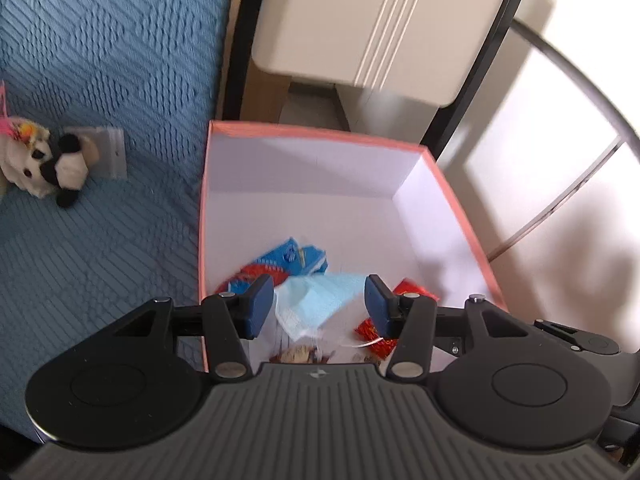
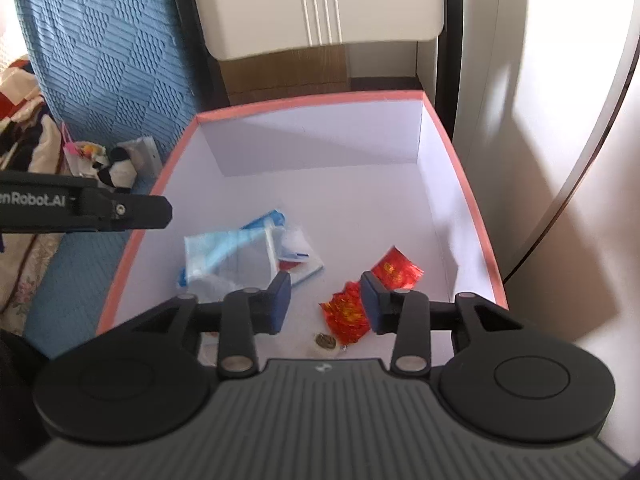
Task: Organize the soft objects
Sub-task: 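Open the left tool to drop the red wrapper while the right tool releases the hair tie, then withdraw both tools from the box back toward the chair seat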
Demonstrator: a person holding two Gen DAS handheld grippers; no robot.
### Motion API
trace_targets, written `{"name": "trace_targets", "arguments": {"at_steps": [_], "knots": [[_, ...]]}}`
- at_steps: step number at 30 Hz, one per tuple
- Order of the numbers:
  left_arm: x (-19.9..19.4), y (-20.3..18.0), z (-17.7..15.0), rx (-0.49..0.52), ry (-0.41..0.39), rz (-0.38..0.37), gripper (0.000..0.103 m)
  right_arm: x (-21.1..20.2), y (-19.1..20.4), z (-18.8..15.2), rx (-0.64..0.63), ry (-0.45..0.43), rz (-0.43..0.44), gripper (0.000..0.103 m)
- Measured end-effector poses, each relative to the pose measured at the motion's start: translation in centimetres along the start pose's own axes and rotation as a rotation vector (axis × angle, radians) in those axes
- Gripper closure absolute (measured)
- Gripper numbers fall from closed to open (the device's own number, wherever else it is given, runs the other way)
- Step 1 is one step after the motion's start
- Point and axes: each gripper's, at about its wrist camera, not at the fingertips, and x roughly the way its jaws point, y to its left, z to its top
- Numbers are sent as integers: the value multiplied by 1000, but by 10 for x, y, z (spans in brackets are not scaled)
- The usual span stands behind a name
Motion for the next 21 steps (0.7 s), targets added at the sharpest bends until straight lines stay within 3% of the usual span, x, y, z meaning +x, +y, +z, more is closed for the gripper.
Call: {"name": "trace_targets", "arguments": {"at_steps": [21], "knots": [[-164, 34, 3, 4, -318, 39, 46, -111, 84, 13, -89, -221, 66, 62]]}}
